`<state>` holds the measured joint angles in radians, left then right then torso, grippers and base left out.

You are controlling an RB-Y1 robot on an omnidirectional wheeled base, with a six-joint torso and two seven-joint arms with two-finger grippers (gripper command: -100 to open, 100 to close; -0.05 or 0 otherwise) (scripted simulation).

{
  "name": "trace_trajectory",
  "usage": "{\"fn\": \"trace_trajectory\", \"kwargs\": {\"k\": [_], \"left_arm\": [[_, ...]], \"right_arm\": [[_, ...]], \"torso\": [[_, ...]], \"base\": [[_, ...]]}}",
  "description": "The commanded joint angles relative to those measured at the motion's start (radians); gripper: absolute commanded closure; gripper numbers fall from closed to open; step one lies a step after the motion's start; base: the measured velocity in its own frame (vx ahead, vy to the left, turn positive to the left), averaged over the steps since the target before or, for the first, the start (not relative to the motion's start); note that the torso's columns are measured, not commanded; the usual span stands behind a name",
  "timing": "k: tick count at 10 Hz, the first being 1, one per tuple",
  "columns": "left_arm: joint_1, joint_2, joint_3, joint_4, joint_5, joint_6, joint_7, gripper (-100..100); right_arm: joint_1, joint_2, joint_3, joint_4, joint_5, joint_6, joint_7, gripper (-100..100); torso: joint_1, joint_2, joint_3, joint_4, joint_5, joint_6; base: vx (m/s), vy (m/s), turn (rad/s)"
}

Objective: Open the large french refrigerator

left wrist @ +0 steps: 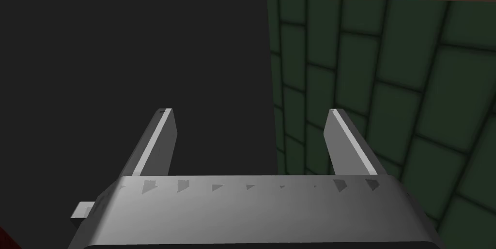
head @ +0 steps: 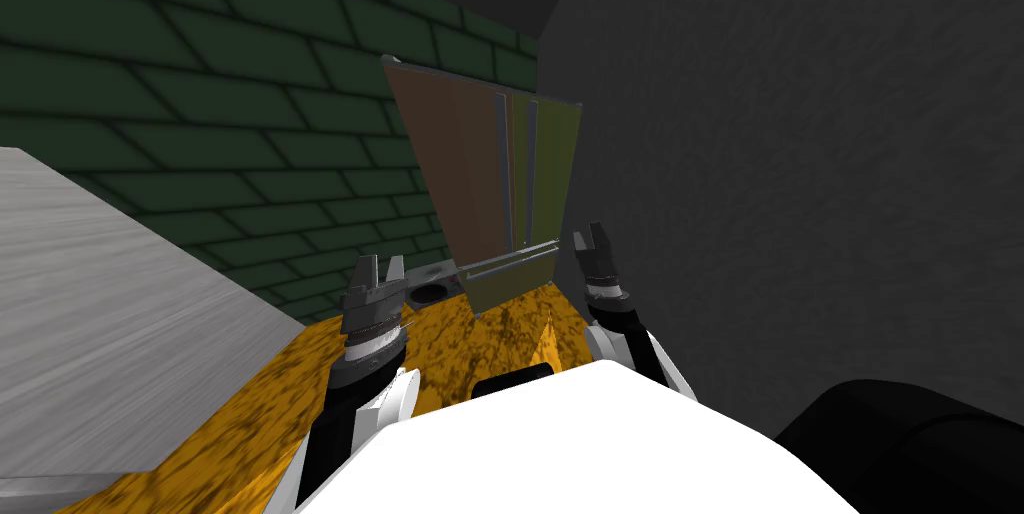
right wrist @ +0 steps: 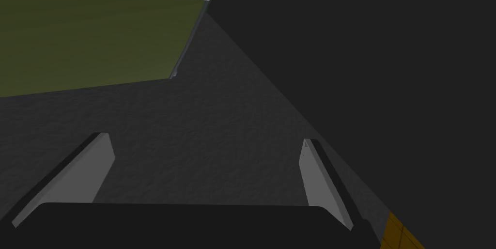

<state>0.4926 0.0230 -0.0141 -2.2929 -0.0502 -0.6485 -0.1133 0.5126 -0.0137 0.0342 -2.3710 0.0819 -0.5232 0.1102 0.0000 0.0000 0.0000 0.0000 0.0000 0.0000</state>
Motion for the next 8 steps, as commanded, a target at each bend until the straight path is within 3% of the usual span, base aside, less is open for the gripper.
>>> {"fn": "trace_trajectory", "kwargs": {"k": [1,8], "left_arm": [[0.0,0.0,0.0,0.0,0.0,0.0,0.0,0],[0.0,0.0,0.0,0.0,0.0,0.0,0.0,0]], "right_arm": [[0.0,0.0,0.0,0.0,0.0,0.0,0.0,0],[0.0,0.0,0.0,0.0,0.0,0.0,0.0,0]], "torso": [[0.0,0.04,-0.082,0.041,0.0,0.0],[0.0,0.544,-1.087,0.544,0.0,0.0]], "base": [[0.0,0.0,0.0],[0.0,0.0,0.0]]}}
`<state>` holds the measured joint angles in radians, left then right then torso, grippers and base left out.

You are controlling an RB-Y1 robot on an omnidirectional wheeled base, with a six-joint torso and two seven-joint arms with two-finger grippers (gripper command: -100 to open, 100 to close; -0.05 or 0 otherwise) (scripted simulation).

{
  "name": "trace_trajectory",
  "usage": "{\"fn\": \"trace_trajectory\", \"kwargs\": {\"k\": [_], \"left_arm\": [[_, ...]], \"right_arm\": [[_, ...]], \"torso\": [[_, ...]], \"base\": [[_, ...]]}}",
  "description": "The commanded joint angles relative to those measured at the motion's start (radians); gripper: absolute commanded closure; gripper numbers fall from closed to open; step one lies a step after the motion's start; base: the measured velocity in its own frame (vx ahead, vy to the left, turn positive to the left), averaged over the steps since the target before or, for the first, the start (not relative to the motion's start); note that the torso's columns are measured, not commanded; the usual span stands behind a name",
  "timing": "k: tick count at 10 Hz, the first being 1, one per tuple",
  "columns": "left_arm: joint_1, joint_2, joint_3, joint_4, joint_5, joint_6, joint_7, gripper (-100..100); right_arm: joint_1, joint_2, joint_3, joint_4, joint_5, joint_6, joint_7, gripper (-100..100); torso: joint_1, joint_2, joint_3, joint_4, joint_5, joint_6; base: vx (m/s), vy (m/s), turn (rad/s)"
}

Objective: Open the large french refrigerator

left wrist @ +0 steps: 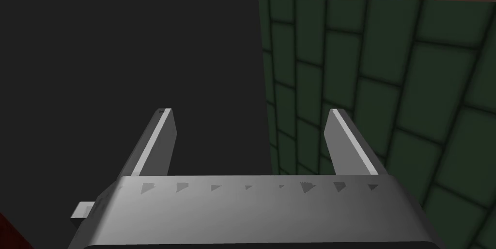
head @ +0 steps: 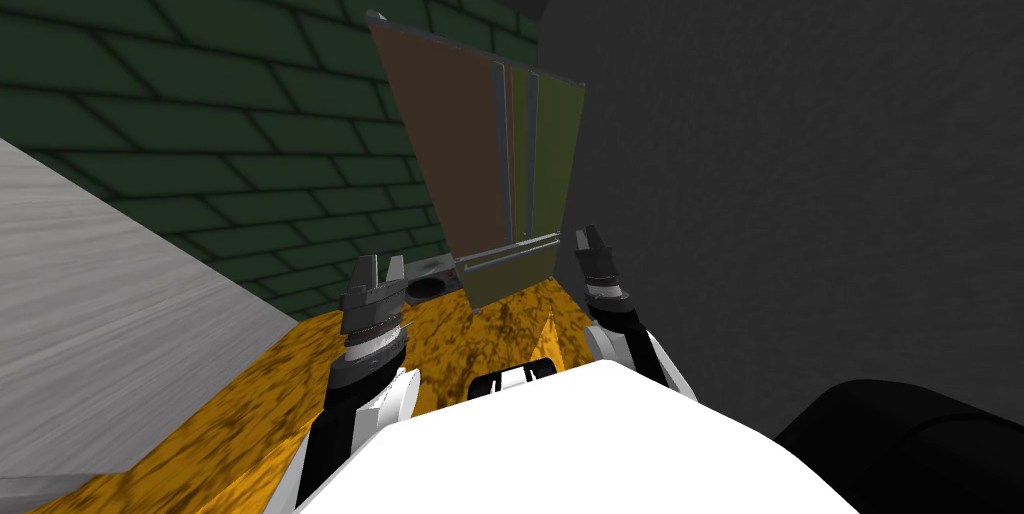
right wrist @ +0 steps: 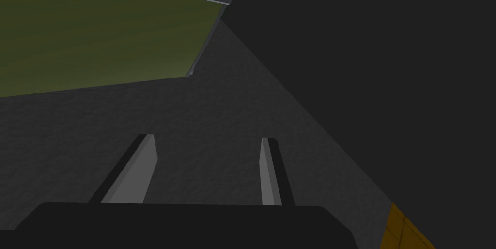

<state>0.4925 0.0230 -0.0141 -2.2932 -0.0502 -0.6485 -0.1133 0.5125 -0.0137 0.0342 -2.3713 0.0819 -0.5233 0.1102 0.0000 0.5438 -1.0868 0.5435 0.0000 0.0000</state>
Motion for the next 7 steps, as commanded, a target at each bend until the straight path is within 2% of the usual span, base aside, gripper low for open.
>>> {"fn": "trace_trajectory", "kwargs": {"k": [1,2,4,5,7], "left_arm": [[0.0,0.0,0.0,0.0,0.0,0.0,0.0,0],[0.0,0.0,0.0,0.0,0.0,0.0,0.0,0],[0.0,0.0,0.0,0.0,0.0,0.0,0.0,0],[0.0,0.0,0.0,0.0,0.0,0.0,0.0,0],[0.0,0.0,0.0,0.0,0.0,0.0,0.0,0]], "right_arm": [[0.0,0.0,0.0,0.0,0.0,0.0,0.0,0],[-0.009,-0.038,0.001,0.016,0.015,0.005,0.016,-100],[-0.023,-0.07,0.002,0.038,0.037,0.012,0.039,-100],[-0.04,-0.098,0.003,0.066,0.066,0.021,0.071,-100],[-0.062,-0.12,0.005,0.1,0.102,0.032,0.109,-100]], "torso": [[0.0,0.074,-0.148,0.074,0.0,0.0],[0.0,0.148,-0.295,0.148,0.0,0.0],[0.001,0.189,-0.385,0.19,0.0,0.0],[0.0,0.192,-0.389,0.193,0.0,0.0],[0.002,0.192,-0.391,0.194,0.0,0.0]], "base": [[0.0,0.0,0.0],[0.027,0.011,0.001],[0.034,0.018,0.001],[0.063,0.034,0.003],[0.09,0.052,0.002]]}}
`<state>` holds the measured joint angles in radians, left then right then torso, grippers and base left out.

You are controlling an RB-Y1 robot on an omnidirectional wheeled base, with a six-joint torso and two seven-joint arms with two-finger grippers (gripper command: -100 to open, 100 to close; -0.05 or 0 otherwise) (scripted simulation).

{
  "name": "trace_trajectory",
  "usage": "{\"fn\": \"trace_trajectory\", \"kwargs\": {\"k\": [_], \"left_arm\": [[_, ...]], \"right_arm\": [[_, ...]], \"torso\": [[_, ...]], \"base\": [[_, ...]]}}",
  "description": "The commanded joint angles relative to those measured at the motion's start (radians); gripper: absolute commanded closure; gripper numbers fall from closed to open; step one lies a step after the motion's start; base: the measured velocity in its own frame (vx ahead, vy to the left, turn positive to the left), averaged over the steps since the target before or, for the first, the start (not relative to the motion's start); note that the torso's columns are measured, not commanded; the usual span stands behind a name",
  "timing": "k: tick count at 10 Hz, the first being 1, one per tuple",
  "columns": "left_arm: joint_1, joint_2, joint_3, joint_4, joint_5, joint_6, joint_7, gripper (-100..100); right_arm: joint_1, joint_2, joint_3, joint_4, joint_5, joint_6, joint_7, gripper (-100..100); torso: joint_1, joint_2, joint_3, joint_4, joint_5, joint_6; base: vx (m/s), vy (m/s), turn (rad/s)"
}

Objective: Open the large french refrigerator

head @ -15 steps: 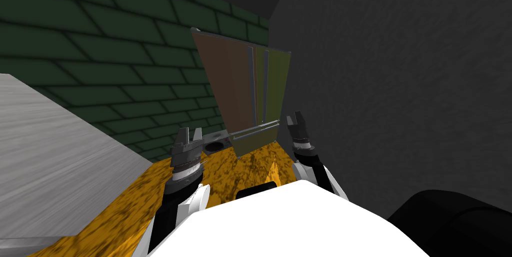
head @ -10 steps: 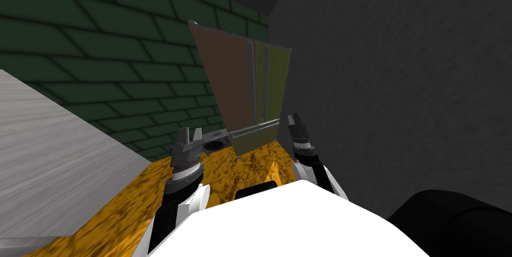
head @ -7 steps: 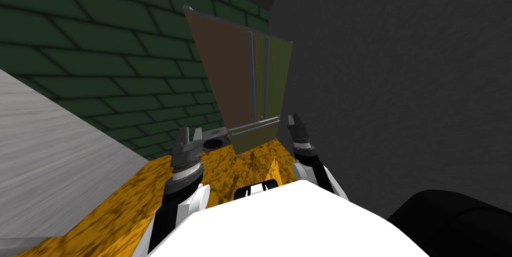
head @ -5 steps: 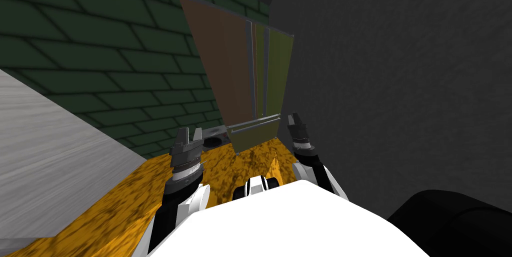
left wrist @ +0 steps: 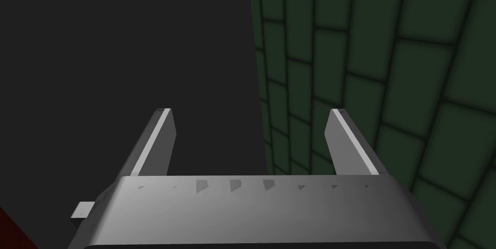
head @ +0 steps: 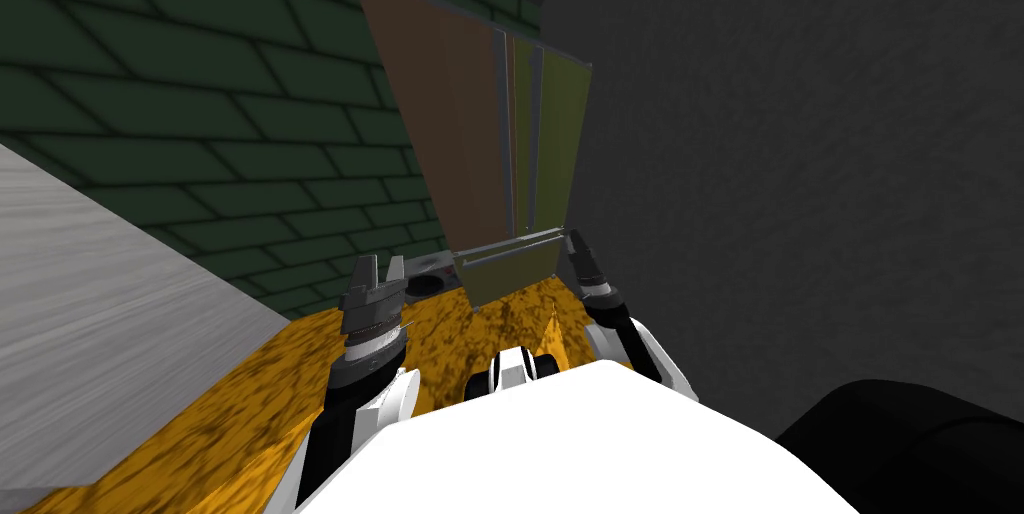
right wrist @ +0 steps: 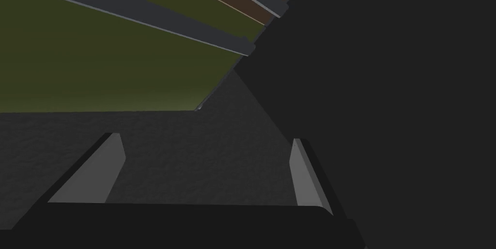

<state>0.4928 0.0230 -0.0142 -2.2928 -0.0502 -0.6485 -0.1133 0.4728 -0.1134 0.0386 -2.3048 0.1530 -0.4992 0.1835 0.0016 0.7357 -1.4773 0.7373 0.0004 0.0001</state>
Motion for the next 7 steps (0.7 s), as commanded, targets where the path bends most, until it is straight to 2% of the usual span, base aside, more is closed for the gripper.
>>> {"fn": "trace_trajectory", "kwargs": {"k": [1,7], "left_arm": [[0.0,0.0,0.0,0.0,0.0,0.0,0.0,0],[0.0,0.0,0.0,0.0,0.0,0.0,0.0,0]], "right_arm": [[-0.034,-0.03,0.002,0.052,0.051,0.014,0.057,-100],[-0.117,-0.077,0.009,0.179,0.192,0.055,0.208,-100]], "torso": [[-0.001,0.001,0.001,0.0,0.0,0.0],[-0.001,0.001,0.001,0.0,0.0,0.0]], "base": [[0.079,0.037,0.002],[0.08,0.036,0.003]]}}
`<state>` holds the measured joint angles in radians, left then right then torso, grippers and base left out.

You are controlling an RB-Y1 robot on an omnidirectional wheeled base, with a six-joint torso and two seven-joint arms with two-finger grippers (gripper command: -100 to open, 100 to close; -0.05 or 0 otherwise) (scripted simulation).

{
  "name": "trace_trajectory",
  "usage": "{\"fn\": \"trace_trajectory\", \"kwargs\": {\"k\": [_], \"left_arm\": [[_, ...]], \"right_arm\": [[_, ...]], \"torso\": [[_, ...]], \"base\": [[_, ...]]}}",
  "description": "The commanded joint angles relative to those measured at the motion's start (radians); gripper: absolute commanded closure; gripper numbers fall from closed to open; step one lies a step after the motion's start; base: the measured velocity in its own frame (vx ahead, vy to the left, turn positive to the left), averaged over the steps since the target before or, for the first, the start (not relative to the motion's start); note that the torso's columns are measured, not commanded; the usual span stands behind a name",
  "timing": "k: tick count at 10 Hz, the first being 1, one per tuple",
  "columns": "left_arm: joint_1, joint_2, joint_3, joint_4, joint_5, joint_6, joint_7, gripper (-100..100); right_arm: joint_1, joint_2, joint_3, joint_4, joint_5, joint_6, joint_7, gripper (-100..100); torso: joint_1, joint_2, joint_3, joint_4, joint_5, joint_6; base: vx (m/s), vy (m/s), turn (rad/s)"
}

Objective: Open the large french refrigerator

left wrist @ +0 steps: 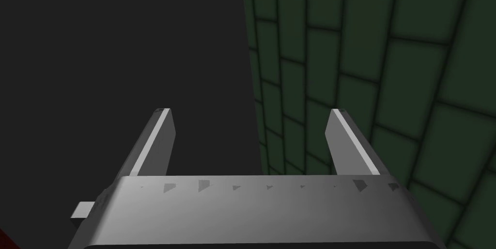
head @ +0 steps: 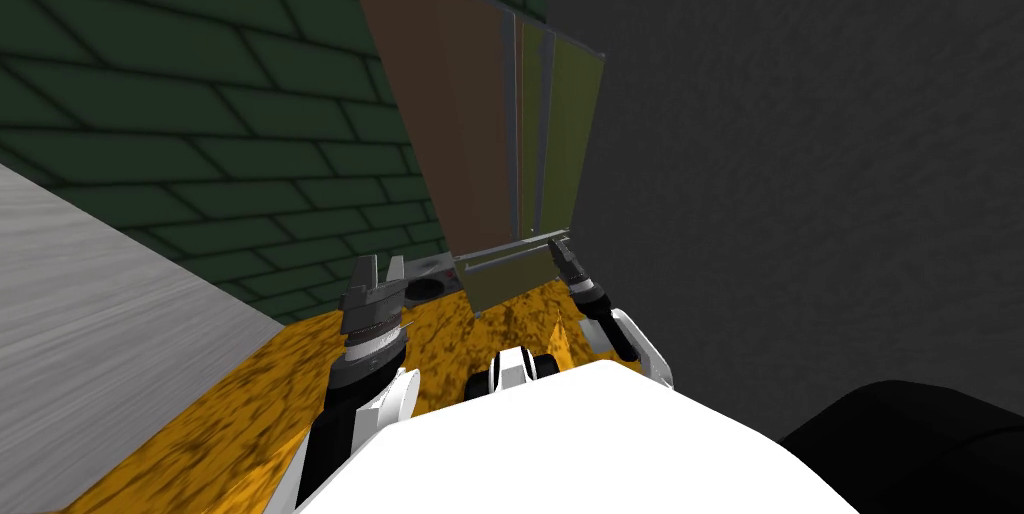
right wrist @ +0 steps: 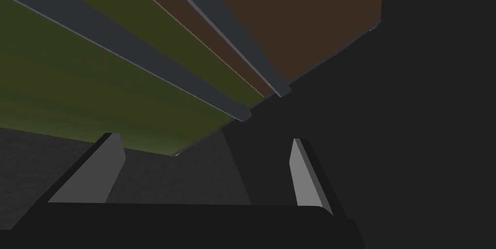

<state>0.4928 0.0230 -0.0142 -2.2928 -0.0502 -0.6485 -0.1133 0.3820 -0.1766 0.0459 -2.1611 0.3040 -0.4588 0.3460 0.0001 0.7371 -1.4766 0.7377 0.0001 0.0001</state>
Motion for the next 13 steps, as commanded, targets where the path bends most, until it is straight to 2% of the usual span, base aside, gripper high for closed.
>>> {"fn": "trace_trajectory", "kwargs": {"k": [1,2,3,5,13], "left_arm": [[0.0,0.0,0.0,0.0,0.0,0.0,0.0,0],[0.0,0.0,0.0,0.0,0.0,0.0,0.0,0],[0.0,0.0,0.0,0.0,0.0,0.0,0.0,0],[0.0,0.0,0.0,0.0,0.0,0.0,0.0,0],[0.0,0.0,0.0,0.0,0.0,0.0,0.0,0]], "right_arm": [[-0.041,-0.022,0.003,0.059,0.067,0.022,0.074,-100],[-0.057,-0.03,0.004,0.083,0.094,0.03,0.102,-100],[-0.057,-0.03,0.004,0.083,0.094,0.03,0.102,-100],[-0.089,-0.048,0.007,0.135,0.149,0.047,0.161,-100],[-0.229,-0.136,0.018,0.374,0.373,0.121,0.401,-100]], "torso": [[0.0,0.0,0.0,0.0,0.0,0.0],[0.0,0.001,0.0,0.0,0.0,0.0],[0.0,0.001,0.0,0.0,0.0,0.0],[-0.001,0.003,0.002,0.001,0.0,0.0],[-0.001,0.002,0.001,0.001,0.0,0.0]], "base": [[0.097,0.037,0.002],[0.098,0.046,0.004],[0.066,0.046,0.002],[0.062,0.042,0.001],[0.105,0.051,0.004]]}}
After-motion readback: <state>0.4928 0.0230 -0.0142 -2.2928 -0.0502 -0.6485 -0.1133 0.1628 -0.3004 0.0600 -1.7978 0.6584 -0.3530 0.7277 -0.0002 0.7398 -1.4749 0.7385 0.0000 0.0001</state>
